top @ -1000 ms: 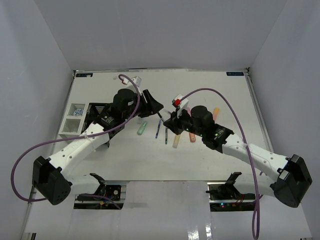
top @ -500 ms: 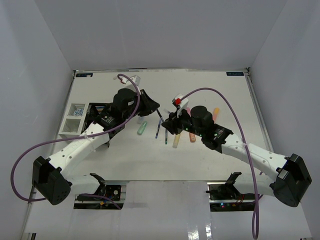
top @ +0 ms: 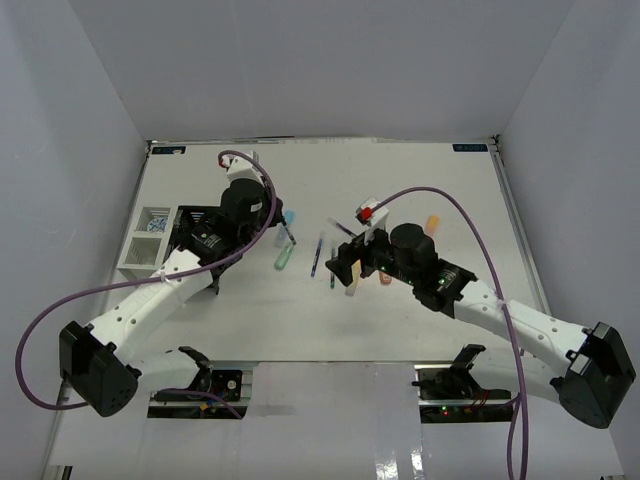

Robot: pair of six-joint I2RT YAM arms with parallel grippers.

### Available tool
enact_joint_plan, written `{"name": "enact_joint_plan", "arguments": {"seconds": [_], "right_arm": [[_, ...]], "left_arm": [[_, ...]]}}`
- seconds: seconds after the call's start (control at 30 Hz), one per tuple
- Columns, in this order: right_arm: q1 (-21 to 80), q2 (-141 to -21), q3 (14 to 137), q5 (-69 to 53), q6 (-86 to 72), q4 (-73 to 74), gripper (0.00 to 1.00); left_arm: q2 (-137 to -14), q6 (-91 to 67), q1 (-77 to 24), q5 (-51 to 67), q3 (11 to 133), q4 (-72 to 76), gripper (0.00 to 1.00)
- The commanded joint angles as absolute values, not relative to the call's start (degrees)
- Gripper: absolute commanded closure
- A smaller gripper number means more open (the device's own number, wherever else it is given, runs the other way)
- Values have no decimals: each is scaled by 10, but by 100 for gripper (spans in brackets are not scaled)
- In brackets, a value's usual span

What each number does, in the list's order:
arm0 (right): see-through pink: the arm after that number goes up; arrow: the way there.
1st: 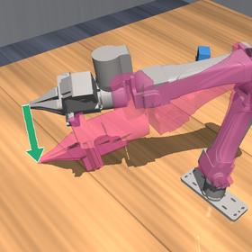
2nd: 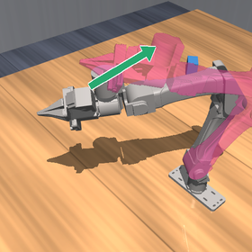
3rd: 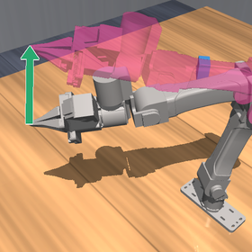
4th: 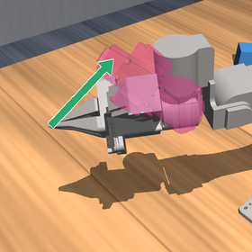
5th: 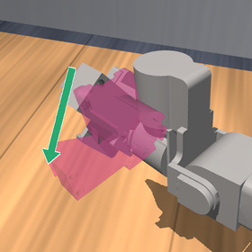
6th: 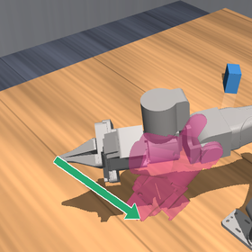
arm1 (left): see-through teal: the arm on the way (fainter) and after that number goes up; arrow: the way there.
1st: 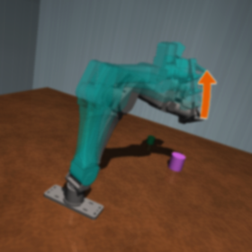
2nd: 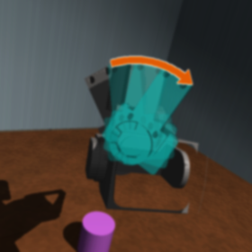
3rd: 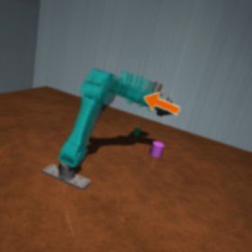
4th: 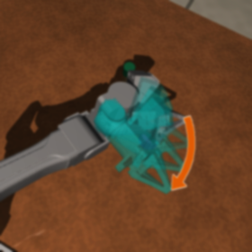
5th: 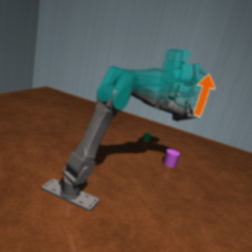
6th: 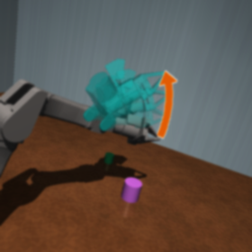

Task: Sort the stationery into containers
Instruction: Place the pen in the storage box.

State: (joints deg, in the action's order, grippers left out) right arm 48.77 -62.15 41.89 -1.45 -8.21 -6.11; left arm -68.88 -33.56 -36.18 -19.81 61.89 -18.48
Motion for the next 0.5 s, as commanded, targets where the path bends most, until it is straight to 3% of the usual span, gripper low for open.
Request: {"name": "enact_joint_plan", "arguments": {"seconds": [0.0, 0.3, 0.47], "right_arm": [[490, -584, 397, 36, -68, -69, 2], [489, -532, 354, 97, -66, -40, 10], [488, -498, 331, 110, -60, -37, 10]], "left_arm": [[-654, -266, -329, -325, 649, -212, 100], [-658, -182, -123, -306, 661, -161, 98], [-706, -170, -77, -294, 668, -139, 97]]}}
